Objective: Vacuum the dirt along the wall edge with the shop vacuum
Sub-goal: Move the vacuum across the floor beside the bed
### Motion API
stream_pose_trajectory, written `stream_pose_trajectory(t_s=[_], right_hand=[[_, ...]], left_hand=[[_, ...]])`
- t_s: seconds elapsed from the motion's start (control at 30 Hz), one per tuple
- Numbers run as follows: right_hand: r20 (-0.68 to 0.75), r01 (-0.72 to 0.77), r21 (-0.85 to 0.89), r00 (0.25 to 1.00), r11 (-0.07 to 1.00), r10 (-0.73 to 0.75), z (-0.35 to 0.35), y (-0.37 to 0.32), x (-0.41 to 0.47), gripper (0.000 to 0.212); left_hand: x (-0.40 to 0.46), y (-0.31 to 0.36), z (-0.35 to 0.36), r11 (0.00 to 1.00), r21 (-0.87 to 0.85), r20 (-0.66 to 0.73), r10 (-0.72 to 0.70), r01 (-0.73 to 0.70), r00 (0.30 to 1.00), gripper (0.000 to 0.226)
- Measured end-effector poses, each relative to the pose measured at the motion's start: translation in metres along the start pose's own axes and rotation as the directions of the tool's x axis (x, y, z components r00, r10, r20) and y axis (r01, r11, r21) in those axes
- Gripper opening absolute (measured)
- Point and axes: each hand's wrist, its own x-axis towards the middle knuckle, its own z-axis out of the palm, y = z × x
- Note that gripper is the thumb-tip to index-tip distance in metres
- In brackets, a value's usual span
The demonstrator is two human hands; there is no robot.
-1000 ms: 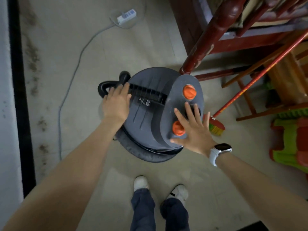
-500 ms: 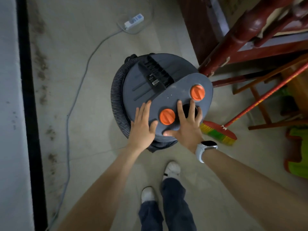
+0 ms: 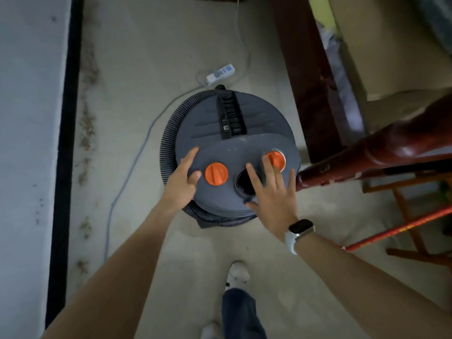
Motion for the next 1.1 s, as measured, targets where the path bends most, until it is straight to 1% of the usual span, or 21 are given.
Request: stream_pose_trajectory(t_s=[0.07,0.13,0.2,0.27,0.33,0.5,0.7,0.9,1.1], right_hand=[[0.023,0.026,-0.051,0.999,0.998,-0.024,-0.013,0.014,0.028,0.108],[0.13,-0.009,-0.026,0.991,1.0,0.012,-0.021,0.019,0.057,0.117],[0.226,-0.062,0.04,0.973,0.997,0.052,-0.021,0.023,0.079,0.124],[0.246,-0.093,0.091,0.967,0.992,0.068,-0.018,0.026,0.099,0.127],[0.284,-0.114,0.107,0.956,0.988,0.079,-0.022,0.028,0.115,0.126],[0.272,-0.13,0.153,0.959,0.98,0.084,-0.034,0.035,0.165,0.125],[0.293,-0.146,0.126,0.951,0.981,0.104,-0.049,0.041,0.234,0.123],[0.3,-0.152,0.117,0.947,0.981,0.111,-0.059,0.044,0.287,0.124],[0.325,-0.166,0.088,0.937,0.982,0.129,-0.064,0.047,0.317,0.126]], left_hand=[[0.018,0.007,-0.001,1.0,-0.01,-0.065,-0.003,0.002,0.998,0.055],[0.038,0.011,-0.006,1.0,-0.026,-0.089,-0.001,-0.001,0.996,0.053],[0.057,0.015,-0.012,0.999,-0.048,-0.063,-0.001,-0.002,0.998,0.052],[0.076,0.019,-0.02,0.998,-0.067,-0.028,-0.004,0.002,1.0,0.052],[0.095,0.025,-0.027,0.997,-0.075,-0.005,-0.006,0.005,1.0,0.052],[0.144,0.04,-0.044,0.998,-0.04,0.017,0.038,-0.037,0.999,0.052],[0.206,0.057,-0.068,0.995,0.073,0.041,0.058,-0.061,0.997,0.052],[0.255,0.073,-0.084,0.993,0.107,0.058,0.048,-0.054,0.997,0.052],[0.284,0.082,-0.092,0.99,0.136,0.064,0.028,-0.036,0.998,0.053]])
